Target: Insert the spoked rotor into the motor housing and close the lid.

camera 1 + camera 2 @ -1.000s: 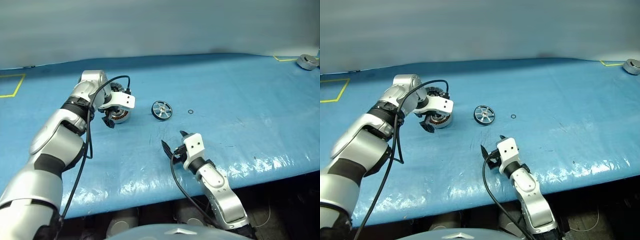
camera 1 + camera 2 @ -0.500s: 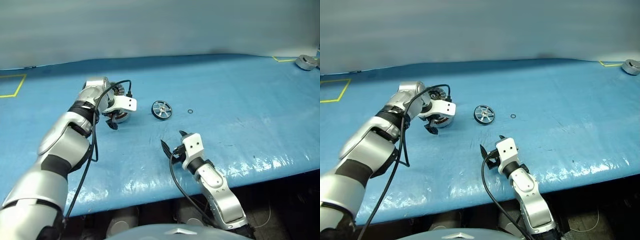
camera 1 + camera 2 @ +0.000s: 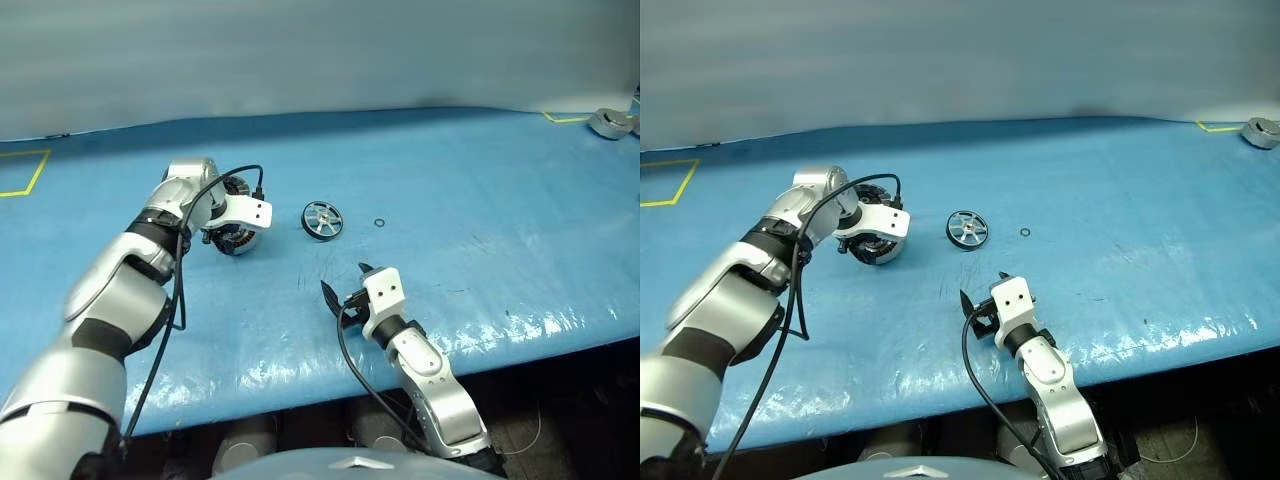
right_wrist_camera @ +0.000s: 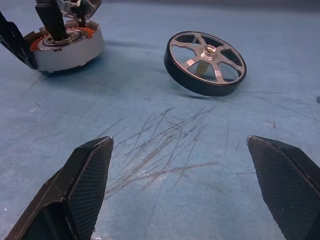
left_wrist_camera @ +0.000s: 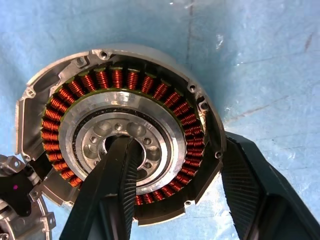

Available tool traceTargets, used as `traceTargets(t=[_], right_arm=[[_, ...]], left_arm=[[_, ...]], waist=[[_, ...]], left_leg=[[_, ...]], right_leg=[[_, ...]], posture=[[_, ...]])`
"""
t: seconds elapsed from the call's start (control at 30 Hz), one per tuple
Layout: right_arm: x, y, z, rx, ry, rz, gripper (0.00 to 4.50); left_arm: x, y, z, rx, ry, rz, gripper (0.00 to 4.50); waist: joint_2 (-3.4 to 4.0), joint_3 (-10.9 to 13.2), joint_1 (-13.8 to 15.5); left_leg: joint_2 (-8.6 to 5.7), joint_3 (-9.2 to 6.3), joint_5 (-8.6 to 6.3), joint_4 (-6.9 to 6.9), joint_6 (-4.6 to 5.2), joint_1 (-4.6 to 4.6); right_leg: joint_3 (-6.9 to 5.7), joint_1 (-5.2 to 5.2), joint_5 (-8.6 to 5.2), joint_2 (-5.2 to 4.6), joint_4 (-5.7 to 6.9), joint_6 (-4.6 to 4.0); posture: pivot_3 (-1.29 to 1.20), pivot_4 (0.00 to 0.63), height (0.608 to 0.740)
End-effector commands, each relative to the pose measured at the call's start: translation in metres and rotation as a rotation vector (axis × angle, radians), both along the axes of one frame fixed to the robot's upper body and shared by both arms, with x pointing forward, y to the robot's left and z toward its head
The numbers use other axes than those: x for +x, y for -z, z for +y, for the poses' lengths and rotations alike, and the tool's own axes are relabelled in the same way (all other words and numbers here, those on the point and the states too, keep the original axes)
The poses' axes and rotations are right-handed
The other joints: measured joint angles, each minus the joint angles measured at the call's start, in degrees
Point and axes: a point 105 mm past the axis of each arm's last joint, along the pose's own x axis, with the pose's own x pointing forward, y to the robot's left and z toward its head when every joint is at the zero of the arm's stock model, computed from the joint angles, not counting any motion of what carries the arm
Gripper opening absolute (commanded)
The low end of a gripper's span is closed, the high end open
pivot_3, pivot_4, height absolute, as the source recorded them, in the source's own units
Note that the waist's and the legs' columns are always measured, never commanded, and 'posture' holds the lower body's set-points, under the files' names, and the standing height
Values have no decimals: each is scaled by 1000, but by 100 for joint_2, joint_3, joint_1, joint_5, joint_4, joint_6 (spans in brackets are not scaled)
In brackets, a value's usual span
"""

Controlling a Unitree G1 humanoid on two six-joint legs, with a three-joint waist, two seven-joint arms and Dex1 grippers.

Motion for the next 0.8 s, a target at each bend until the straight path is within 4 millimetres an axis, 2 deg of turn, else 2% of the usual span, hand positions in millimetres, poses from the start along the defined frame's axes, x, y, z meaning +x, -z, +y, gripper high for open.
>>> traceTargets(t=[0.03, 0.23, 0.37, 0.57, 0.8], right_arm=[[1, -11, 5, 26, -8, -46, 4500], [2, -9, 7, 36, -8, -40, 4500], [3, -7, 8, 42, -10, -35, 4500], [4, -5, 11, 47, -20, -32, 4500], [4, -3, 10, 51, -12, -27, 4500]], left_arm=[[-22, 2, -9, -45, 84, 36, 2046], [-58, 7, -12, -113, 98, 52, 2046], [-75, 12, -13, -126, 83, 56, 2046], [-91, 17, -27, -173, 59, 76, 2046], [-97, 15, -35, -169, 65, 81, 2046]], waist=[[2, -1, -17], [6, -4, -18], [8, -4, -12], [9, -5, -3], [9, -5, 34]], left_leg=[[1, 1, 0, 0, 1, 1], [2, 3, -1, -3, 2, 6], [3, 4, -1, -3, 2, 11], [4, 5, 0, 0, 1, 17], [3, 5, 0, -1, 1, 17]], right_leg=[[3, 0, 0, -1, 0, -1], [9, 2, 1, -2, 1, -3], [9, 6, -1, -2, 2, -1], [8, 12, -2, 0, 6, 2], [8, 12, -1, 0, 5, 1]], posture=[[0, 150, 740], [0, 150, 740], [0, 150, 740], [0, 150, 740], [0, 150, 740]])
